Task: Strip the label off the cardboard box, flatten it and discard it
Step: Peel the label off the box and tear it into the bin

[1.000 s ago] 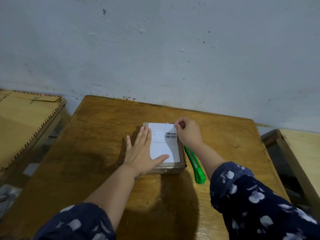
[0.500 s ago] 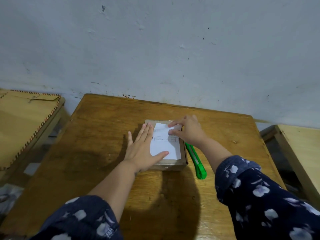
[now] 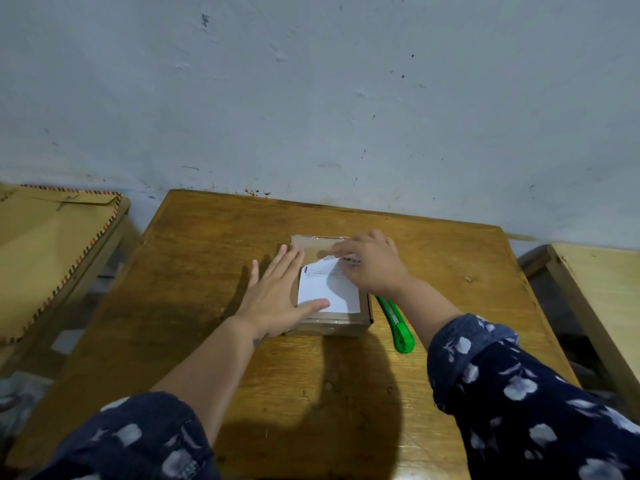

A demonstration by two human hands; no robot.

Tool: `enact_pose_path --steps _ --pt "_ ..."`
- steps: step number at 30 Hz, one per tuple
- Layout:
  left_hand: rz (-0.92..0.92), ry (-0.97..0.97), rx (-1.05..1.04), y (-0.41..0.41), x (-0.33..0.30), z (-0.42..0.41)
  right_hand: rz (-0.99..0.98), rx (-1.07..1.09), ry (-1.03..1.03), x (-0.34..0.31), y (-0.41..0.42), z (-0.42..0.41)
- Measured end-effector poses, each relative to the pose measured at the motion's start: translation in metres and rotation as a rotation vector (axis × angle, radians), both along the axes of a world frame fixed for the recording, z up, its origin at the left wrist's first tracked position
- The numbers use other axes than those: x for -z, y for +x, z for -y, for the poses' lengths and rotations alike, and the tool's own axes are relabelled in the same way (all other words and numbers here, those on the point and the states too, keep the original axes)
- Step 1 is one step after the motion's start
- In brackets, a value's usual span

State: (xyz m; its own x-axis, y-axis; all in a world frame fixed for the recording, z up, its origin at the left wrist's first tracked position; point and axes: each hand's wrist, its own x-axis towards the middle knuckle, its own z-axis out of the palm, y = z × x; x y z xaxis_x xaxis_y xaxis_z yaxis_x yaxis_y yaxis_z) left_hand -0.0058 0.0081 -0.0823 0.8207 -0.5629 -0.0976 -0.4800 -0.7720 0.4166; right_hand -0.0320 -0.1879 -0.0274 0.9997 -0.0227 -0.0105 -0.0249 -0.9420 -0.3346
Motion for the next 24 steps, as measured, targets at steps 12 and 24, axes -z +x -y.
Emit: enact_pose_path --steps 12,24 --pt "0.079 0.050 0.062 -0.018 0.010 -0.021 0.044 -0.071 -0.078 -0.004 0.003 -0.022" --pt "0.050 0.047 0.037 -0.018 0.008 -0.018 0.032 0.054 0.186 -0.006 -0.010 -0.005"
